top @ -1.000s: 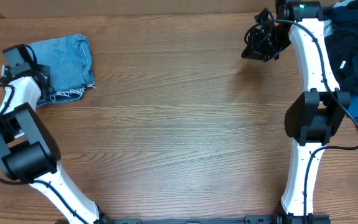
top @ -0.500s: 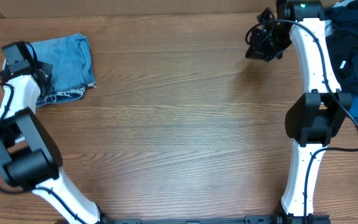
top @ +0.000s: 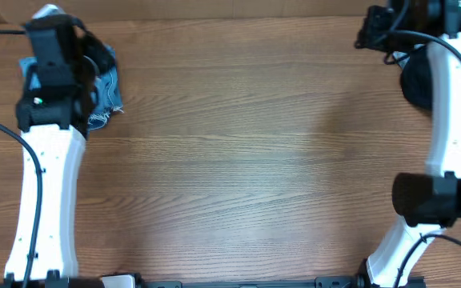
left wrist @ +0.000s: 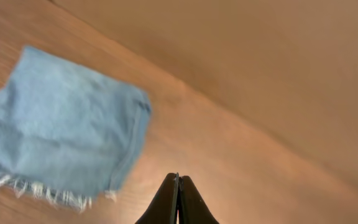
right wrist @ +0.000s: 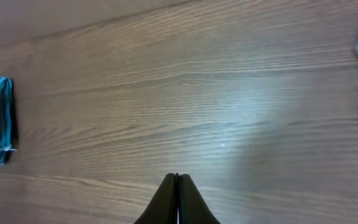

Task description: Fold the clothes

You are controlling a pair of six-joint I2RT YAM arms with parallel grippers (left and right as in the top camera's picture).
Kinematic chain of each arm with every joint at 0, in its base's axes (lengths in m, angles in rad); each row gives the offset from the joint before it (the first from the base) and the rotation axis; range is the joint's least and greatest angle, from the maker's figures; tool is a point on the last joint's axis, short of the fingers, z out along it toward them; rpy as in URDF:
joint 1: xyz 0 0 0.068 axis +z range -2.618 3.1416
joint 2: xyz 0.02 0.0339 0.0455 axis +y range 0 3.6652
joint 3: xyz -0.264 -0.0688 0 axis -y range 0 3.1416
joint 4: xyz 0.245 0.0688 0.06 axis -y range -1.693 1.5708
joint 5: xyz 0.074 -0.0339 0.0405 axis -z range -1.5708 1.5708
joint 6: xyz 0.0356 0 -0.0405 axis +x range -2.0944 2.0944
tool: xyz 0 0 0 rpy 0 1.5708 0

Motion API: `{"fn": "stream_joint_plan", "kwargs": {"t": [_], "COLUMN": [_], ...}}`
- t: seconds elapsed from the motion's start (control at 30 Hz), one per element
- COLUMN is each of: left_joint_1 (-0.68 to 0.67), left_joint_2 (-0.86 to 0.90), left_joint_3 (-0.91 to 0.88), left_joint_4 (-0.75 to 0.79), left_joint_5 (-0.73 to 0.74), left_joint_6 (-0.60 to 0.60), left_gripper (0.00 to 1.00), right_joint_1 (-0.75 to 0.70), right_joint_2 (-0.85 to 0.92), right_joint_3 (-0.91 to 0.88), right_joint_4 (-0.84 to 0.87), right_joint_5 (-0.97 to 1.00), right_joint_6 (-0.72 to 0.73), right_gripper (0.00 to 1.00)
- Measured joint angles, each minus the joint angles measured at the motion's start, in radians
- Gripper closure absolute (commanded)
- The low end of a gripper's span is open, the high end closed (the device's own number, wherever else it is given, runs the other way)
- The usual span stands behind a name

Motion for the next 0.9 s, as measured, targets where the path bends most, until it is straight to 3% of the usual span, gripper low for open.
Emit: {"fn": "stream_joint_plan", "kwargs": {"t": [0.2, 0.3, 0.4, 0.57, 0.6, 0.63, 0.67, 0.7, 0.73, 0.9], "left_joint_1": [-0.088, -0.110, -0.114, -0.101, -0.096, -0.092, -0.089, -0.086, -0.084, -0.084], "left_joint_2": [-0.069, -0.106, -0.135, -0.157, -0.151, -0.146, -0.141, -0.135, -0.133, -0.134], "left_joint_3": [0.000, -0.001, -0.032, -0.269, -0.316, -0.362, -0.401, -0.423, -0.433, -0.439], "left_joint_4": [-0.116, -0.162, -0.139, 0.119, 0.156, 0.202, 0.249, 0.271, 0.286, 0.394], "left_joint_5": [-0.006, -0.010, -0.010, 0.097, 0.127, 0.154, 0.177, 0.195, 0.206, 0.241], "left_joint_6": [0.046, 0.076, 0.101, 0.121, 0.123, 0.123, 0.123, 0.123, 0.129, 0.128], "left_gripper": [0.96, 0.96, 0.96, 0.96, 0.96, 0.96, 0.80, 0.50, 0.00, 0.00], "right_joint_1": [-0.040, -0.044, -0.045, -0.045, -0.045, -0.045, -0.045, -0.045, -0.045, -0.045], "right_joint_2": [-0.092, -0.182, -0.301, -0.544, -0.579, -0.602, -0.627, -0.647, -0.659, -0.672], "right_joint_3": [-0.009, -0.095, -0.252, -0.718, -0.803, -0.862, -0.930, -0.981, -1.013, -1.035], "right_joint_4": [-0.038, -0.006, 0.077, 0.330, 0.369, 0.403, 0.444, 0.473, 0.481, 0.484], "right_joint_5": [0.003, 0.004, 0.007, 0.041, 0.045, 0.051, 0.053, 0.056, 0.059, 0.066], "right_joint_6": [-0.005, -0.010, -0.018, -0.024, -0.024, -0.024, -0.025, -0.023, -0.018, -0.015], "right_gripper": [0.96, 0.96, 0.96, 0.96, 0.92, 0.71, 0.41, 0.00, 0.00, 0.00]}}
